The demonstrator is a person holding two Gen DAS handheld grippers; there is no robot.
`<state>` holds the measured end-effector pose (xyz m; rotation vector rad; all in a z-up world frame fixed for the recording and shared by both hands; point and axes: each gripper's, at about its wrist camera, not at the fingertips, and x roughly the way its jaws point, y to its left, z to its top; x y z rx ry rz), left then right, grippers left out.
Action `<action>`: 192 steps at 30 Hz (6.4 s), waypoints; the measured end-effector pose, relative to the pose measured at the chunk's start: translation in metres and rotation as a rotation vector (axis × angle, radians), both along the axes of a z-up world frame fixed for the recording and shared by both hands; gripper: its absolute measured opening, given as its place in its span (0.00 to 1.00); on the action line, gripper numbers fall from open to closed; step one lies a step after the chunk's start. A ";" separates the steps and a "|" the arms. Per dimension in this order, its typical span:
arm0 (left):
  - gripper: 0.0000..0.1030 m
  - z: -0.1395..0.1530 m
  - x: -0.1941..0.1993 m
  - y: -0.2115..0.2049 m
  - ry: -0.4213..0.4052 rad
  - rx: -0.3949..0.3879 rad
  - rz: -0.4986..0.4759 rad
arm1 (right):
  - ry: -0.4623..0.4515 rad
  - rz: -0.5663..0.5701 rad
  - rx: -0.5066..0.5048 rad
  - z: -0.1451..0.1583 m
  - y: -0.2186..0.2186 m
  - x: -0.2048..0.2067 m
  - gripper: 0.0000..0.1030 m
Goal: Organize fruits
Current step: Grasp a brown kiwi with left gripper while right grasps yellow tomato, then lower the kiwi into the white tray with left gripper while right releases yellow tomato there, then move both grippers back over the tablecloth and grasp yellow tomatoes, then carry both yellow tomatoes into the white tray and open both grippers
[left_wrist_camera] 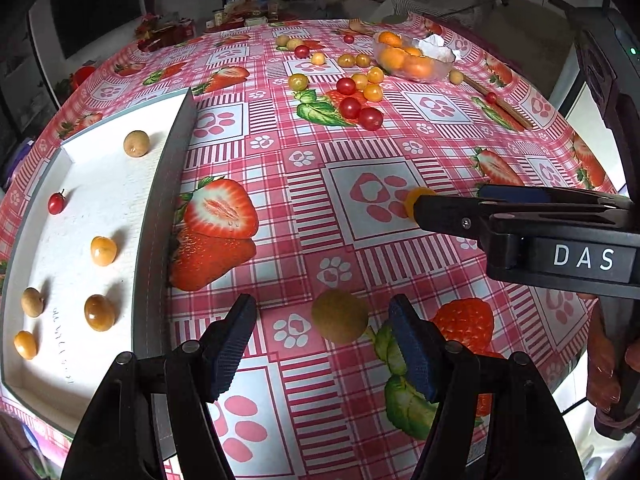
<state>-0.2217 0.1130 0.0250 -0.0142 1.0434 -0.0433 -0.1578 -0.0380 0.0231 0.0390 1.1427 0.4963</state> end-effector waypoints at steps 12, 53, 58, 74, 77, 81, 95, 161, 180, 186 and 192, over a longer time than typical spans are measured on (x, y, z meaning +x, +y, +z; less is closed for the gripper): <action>0.68 -0.003 0.004 -0.008 -0.003 0.030 0.002 | -0.022 0.094 -0.079 -0.005 0.027 0.001 0.34; 0.27 0.046 -0.045 0.122 -0.142 -0.070 0.262 | 0.019 0.126 0.055 0.033 0.053 -0.003 0.25; 0.27 0.036 -0.048 0.152 -0.133 -0.077 0.328 | 0.018 0.177 0.043 0.035 0.085 -0.002 0.25; 0.27 0.008 -0.035 0.173 -0.087 -0.018 0.360 | 0.017 0.315 -0.002 0.034 0.192 0.018 0.25; 0.27 0.004 -0.033 0.175 -0.078 -0.023 0.366 | 0.001 0.321 -0.025 0.032 0.206 0.023 0.25; 0.27 0.005 -0.033 0.178 -0.087 -0.014 0.370 | -0.010 0.323 -0.037 0.032 0.219 0.030 0.26; 0.27 0.006 -0.033 0.178 -0.098 -0.009 0.370 | -0.048 0.386 -0.066 0.029 0.253 0.031 0.25; 0.51 -0.002 0.230 0.026 -0.045 0.031 0.036 | -0.165 0.024 -0.171 -0.018 0.038 0.138 0.39; 0.22 0.024 0.153 0.011 -0.075 -0.059 -0.006 | -0.046 -0.064 -0.010 -0.002 -0.017 0.098 0.22; 0.22 0.030 0.110 0.009 -0.079 -0.073 -0.005 | -0.046 -0.062 -0.005 0.005 -0.023 0.070 0.22; 0.22 0.036 0.075 0.014 -0.101 -0.075 0.009 | -0.064 -0.049 -0.014 0.012 -0.019 0.043 0.22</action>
